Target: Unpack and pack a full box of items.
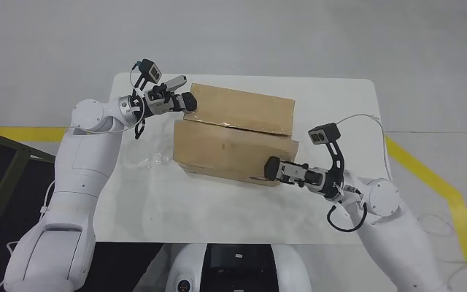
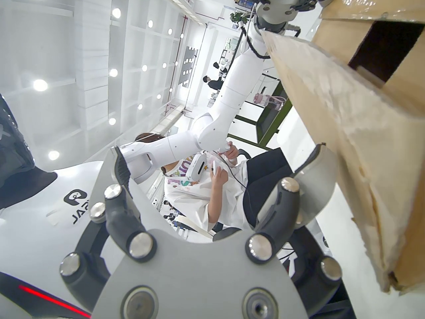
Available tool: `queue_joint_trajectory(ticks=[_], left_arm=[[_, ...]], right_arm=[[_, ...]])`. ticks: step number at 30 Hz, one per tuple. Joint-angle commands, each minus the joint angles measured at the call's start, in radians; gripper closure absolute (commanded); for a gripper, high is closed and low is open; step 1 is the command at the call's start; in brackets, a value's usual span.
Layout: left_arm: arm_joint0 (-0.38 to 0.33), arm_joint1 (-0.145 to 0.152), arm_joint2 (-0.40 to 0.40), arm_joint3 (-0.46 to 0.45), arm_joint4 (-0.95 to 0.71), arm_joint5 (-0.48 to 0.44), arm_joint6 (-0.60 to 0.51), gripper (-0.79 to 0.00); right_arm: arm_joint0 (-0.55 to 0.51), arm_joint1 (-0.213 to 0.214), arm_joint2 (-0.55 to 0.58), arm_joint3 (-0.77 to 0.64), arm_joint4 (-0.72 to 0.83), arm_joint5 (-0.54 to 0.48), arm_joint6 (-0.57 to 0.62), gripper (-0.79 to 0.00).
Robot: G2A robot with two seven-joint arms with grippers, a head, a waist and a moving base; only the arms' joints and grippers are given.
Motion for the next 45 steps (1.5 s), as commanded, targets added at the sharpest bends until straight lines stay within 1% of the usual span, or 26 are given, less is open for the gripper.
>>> queue_joint_trajectory(ticks=[1, 8, 20, 23, 27, 30, 33, 36, 45], left_arm=[[0.0, 0.0, 0.0, 0.0, 0.0, 0.0, 0.0, -0.785], [0.0, 0.0, 0.0, 0.0, 0.0, 0.0, 0.0, -0.785], [0.0, 0.0, 0.0, 0.0, 0.0, 0.0, 0.0, -0.785], [0.0, 0.0, 0.0, 0.0, 0.0, 0.0, 0.0, -0.785], [0.0, 0.0, 0.0, 0.0, 0.0, 0.0, 0.0, -0.785], [0.0, 0.0, 0.0, 0.0, 0.0, 0.0, 0.0, -0.785], [0.0, 0.0, 0.0, 0.0, 0.0, 0.0, 0.0, -0.785], [0.0, 0.0, 0.0, 0.0, 0.0, 0.0, 0.0, -0.785], [0.0, 0.0, 0.0, 0.0, 0.0, 0.0, 0.0, -0.785]], right_arm=[[0.022, -0.003, -0.011, 0.017, -0.014, 0.0, -0.012, -0.785], [0.088, -0.014, -0.035, 0.086, -0.06, -0.007, -0.056, -0.785], [0.165, -0.027, -0.051, 0.184, -0.072, 0.001, -0.087, -0.785], [0.185, -0.028, -0.036, 0.206, -0.067, 0.03, -0.108, -0.785], [0.208, -0.028, -0.018, 0.238, -0.059, 0.106, -0.134, -0.785], [0.216, -0.028, -0.01, 0.249, -0.062, 0.138, -0.155, -0.785], [0.22, -0.028, -0.005, 0.254, -0.051, 0.167, -0.134, -0.785], [0.222, -0.024, 0.002, 0.257, -0.042, 0.205, -0.084, -0.785], [0.201, -0.014, 0.041, 0.234, -0.046, 0.245, -0.024, -0.785]])
